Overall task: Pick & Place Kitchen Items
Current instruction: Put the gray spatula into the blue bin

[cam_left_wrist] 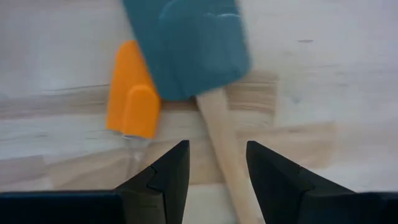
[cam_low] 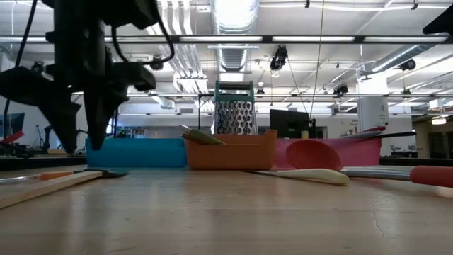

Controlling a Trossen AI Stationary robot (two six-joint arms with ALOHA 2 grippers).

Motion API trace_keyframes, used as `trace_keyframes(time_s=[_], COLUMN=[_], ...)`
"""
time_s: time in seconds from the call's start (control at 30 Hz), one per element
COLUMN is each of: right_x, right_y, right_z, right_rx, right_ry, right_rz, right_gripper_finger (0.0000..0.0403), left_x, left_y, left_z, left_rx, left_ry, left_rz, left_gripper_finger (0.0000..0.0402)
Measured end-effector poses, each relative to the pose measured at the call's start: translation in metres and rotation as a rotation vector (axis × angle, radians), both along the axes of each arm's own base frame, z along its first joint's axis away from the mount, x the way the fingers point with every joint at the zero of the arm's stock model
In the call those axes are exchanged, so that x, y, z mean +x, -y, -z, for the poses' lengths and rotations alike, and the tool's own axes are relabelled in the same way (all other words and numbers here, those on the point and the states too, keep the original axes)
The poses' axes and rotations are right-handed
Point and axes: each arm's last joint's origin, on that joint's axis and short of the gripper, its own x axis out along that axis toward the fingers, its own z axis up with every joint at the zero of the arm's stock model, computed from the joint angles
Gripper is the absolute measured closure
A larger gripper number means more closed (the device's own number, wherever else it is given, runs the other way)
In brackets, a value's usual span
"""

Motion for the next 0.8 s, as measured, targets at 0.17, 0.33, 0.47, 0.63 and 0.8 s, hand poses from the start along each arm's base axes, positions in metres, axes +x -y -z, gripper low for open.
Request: trace_keyframes(time_s=[0.17, 0.33, 0.47, 0.63, 0.8], right_x=[-0.001, -0.001, -0.001, -0.001, -0.001], right_y=[0.0, 0.0, 0.0, 0.0, 0.0], right_z=[-0.001, -0.001, -0.001, -0.001, -0.001], right_rx=[0.003, 0.003, 0.003, 0.003, 0.003], right_ry=[0.008, 0.008, 0.008, 0.008, 0.007], right_rz=[0.0, 0.001, 0.001, 0.002, 0.002], right_gripper_finger=[0.0394, 0.0394, 0.0394, 0.0394, 0.0394], left_x=[-0.003, 0.002, 0.004, 0.009, 0.01], left_y=[-0.001, 0.0, -0.001, -0.002, -0.006], left_z=[0.012, 0.022, 0.035, 0.05, 0.059], left_rx=[-0.011, -0.035, -0.017, -0.001, 0.009], left_ry=[0.009, 0.09, 0.034, -0.021, -0.058], left_rz=[-0.039, -0.046, -0.055, -0.06, -0.036], left_gripper_finger=[0.0239, 0.0239, 0.0239, 0.0239, 0.0243])
